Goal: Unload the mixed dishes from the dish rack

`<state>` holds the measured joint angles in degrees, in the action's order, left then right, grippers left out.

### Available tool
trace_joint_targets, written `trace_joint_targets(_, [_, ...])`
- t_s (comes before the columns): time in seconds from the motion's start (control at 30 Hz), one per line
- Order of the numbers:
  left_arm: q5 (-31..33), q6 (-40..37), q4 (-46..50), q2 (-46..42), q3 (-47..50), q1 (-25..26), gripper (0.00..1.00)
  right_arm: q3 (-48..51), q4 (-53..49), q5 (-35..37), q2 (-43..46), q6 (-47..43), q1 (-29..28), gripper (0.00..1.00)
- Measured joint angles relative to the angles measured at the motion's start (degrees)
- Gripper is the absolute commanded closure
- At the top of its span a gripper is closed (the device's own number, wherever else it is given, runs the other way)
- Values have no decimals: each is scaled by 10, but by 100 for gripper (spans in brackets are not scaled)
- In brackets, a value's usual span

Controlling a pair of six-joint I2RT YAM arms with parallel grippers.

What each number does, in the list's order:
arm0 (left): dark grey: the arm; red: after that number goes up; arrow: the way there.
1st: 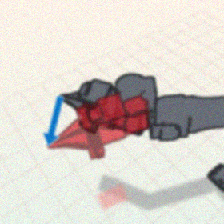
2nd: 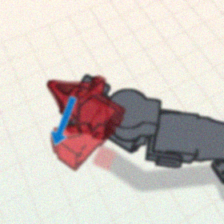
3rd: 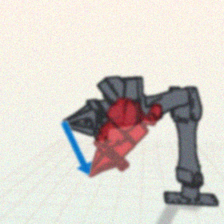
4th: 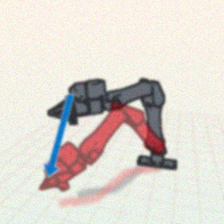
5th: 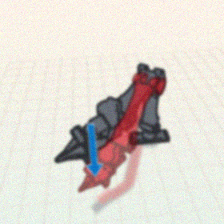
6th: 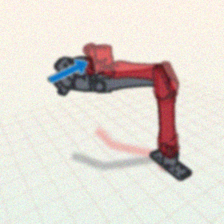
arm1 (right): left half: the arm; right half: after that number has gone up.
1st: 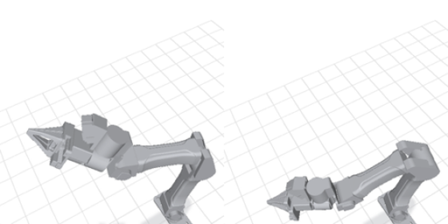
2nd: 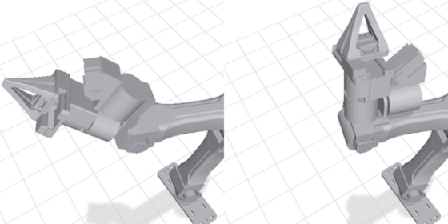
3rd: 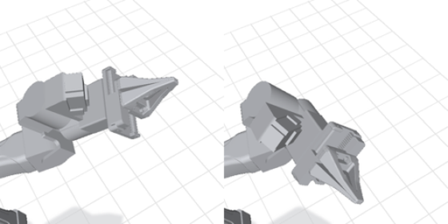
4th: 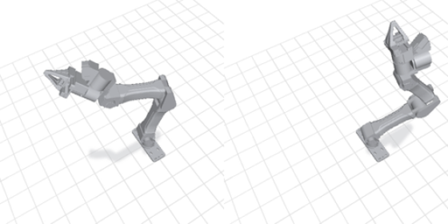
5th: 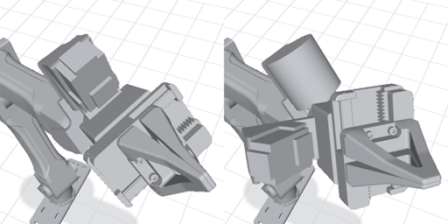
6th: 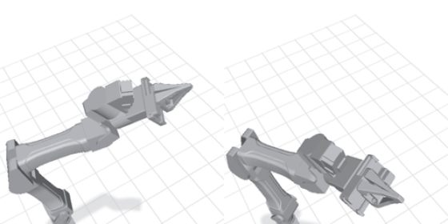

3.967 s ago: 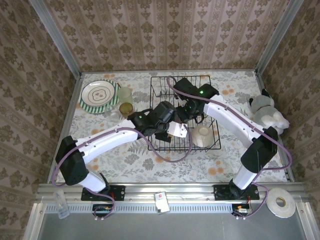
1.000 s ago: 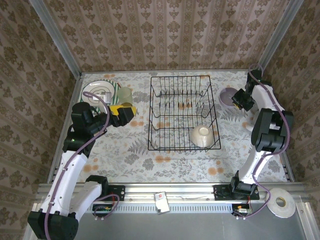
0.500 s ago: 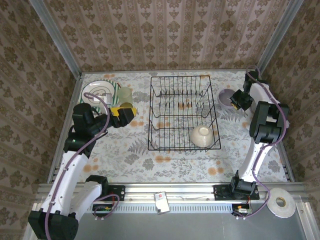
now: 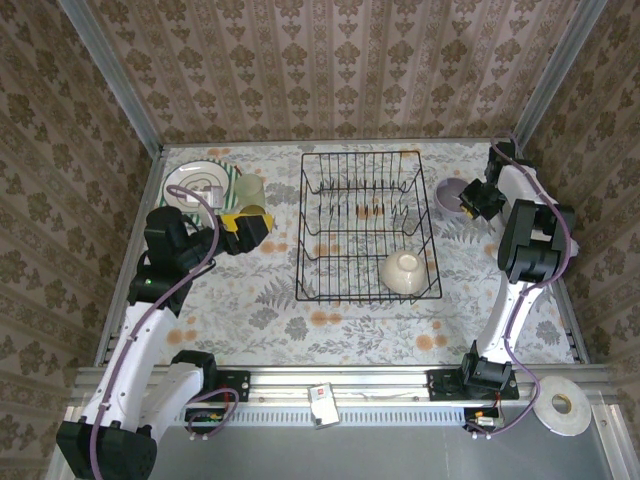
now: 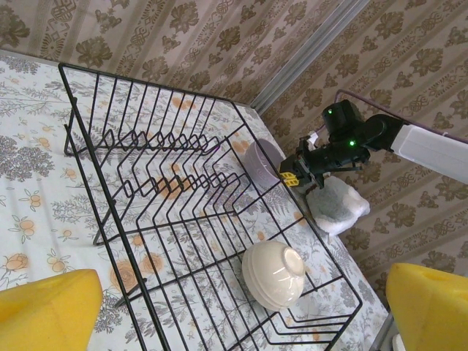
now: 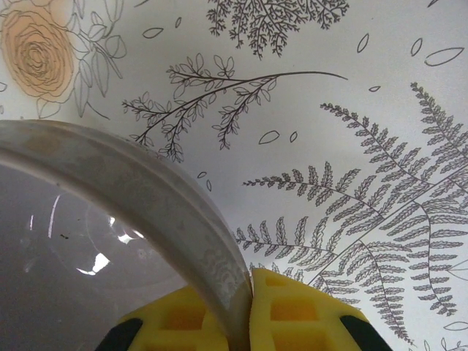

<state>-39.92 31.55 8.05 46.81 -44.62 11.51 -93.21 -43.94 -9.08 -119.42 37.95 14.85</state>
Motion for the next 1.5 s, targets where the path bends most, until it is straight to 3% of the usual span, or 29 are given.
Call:
trace_joint_targets(0.73, [1,-5,5,-6,1,0,0,-16,-10,-9,-5,-2,0,63])
trace_joint_targets(1.03, [2,-18,36,5,-23,7,2,7,3,-20,114,-5,-1,45])
trace_joint_targets(1.13, [20,-35,64,27,-60,48,2,35,16,-31,185,-9,-8,34])
trace_joint_targets(1.27, [72,-63,101,73,-122,145,3,94,33,-43,287,-23,-38,23])
trace_joint_targets(1.5, [172,-99,169,228,-243,287,5,219,27,-47,436,-68,-117,20])
